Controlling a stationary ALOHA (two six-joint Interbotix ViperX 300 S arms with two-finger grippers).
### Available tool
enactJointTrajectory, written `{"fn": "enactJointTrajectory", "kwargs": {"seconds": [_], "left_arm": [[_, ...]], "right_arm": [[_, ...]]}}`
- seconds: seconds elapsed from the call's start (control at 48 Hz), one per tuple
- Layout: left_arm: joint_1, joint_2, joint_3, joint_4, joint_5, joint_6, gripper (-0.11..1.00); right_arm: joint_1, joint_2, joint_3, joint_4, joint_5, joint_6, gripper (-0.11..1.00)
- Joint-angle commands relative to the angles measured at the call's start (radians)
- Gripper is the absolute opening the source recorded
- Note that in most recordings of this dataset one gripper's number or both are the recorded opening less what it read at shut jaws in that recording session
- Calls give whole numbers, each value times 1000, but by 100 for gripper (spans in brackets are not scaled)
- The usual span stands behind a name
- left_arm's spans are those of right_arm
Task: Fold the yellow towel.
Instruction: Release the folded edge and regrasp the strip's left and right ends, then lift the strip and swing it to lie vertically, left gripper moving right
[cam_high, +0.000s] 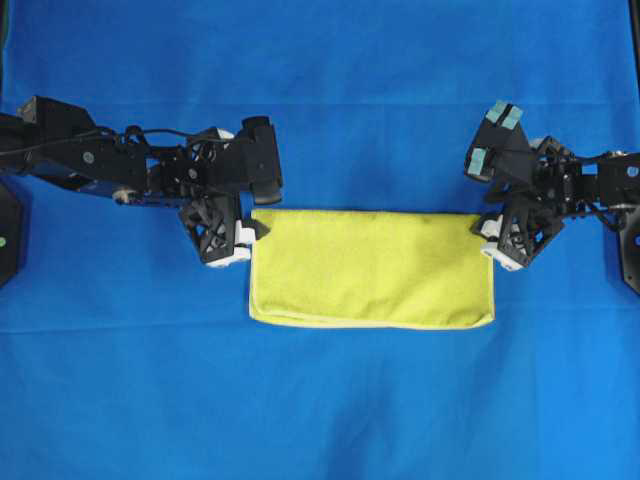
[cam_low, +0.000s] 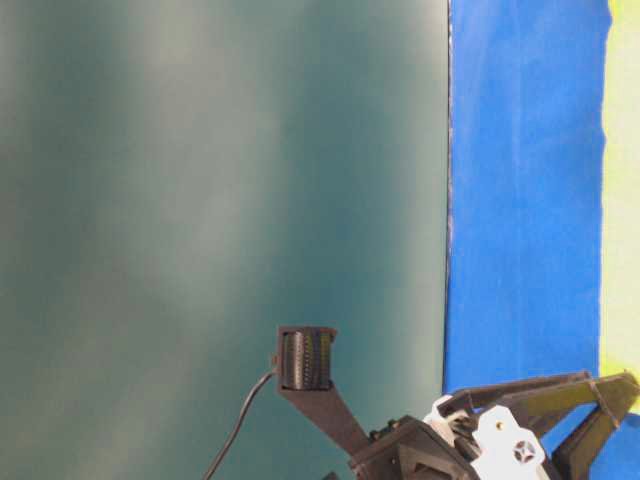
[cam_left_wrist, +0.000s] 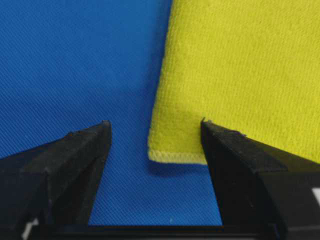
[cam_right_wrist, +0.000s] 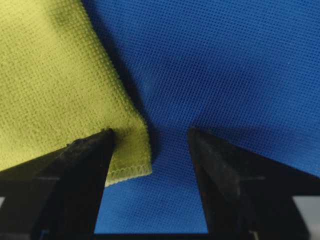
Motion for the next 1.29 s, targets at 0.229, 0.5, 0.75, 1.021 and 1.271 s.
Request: {"fn": "enactJointTrajectory", "kwargs": {"seconds": [0.229,0.5,0.75,1.021,1.271], "left_arm": [[-18,-11,-15,0,71,3,33],[-29,-12,-21,0,112,5,4],[-28,-48,-46,0,141,3,4],[-48,-181,-123,0,316,0,4],[-104,-290,-172,0,373,-2,4]], "right_arm": [[2,-3,-11,-3,-3,0,57],[9,-6,-9,-3,-8,-9,2],[8,-34,-17,-2,3,2,2],[8,-235,-66,-2,175,-3,2],[18,-445,-138,-3,360,-8,2]]}}
